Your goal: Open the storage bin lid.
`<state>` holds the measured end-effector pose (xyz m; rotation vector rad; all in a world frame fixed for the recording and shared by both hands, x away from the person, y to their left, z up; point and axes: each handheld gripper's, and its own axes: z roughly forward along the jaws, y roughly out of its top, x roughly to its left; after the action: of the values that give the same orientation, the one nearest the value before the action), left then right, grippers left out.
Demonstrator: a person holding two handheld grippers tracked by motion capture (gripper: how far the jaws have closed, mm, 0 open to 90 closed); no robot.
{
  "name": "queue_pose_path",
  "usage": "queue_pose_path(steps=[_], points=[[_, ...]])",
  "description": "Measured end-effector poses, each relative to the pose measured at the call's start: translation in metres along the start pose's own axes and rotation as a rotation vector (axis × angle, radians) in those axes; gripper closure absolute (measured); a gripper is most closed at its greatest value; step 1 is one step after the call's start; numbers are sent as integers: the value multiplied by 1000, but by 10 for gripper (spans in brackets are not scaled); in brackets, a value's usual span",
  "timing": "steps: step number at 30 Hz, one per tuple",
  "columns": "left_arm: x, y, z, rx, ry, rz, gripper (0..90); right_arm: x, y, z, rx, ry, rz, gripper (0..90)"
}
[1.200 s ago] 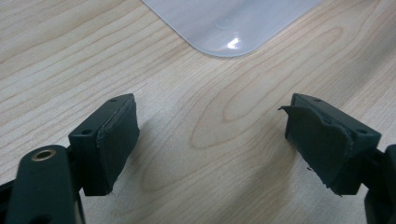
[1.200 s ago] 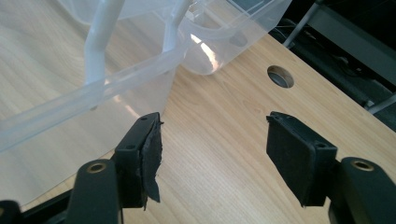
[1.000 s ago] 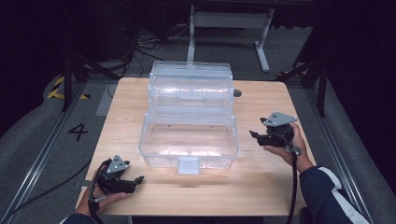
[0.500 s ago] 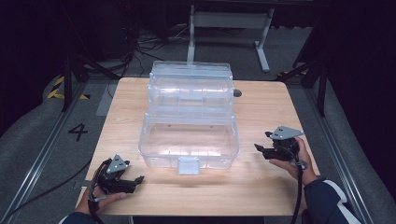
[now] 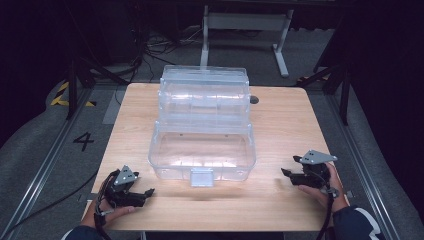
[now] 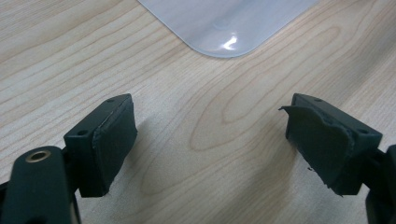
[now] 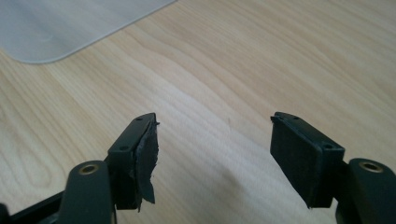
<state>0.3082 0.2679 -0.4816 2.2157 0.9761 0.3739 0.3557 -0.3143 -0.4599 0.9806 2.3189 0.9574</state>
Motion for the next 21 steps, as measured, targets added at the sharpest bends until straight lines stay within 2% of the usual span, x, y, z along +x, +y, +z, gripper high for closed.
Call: queue_pose_path(steps=[2, 3, 12, 16, 21], points=[[0, 0, 0, 1, -3, -6, 160, 0, -3, -1, 0, 0, 8, 326], [0, 0, 1, 1, -5, -7, 158, 0, -11, -3, 2, 13, 33, 315], [0, 0, 1, 3, -6, -7, 157, 1, -32, -4, 39, 45, 88, 271], [-1, 0, 1, 2, -8, -15, 155, 0, -38, -6, 15, 62, 119, 256], [-1, 0, 1, 2, -7, -11, 152, 0, -40, -5, -1, 61, 121, 240]])
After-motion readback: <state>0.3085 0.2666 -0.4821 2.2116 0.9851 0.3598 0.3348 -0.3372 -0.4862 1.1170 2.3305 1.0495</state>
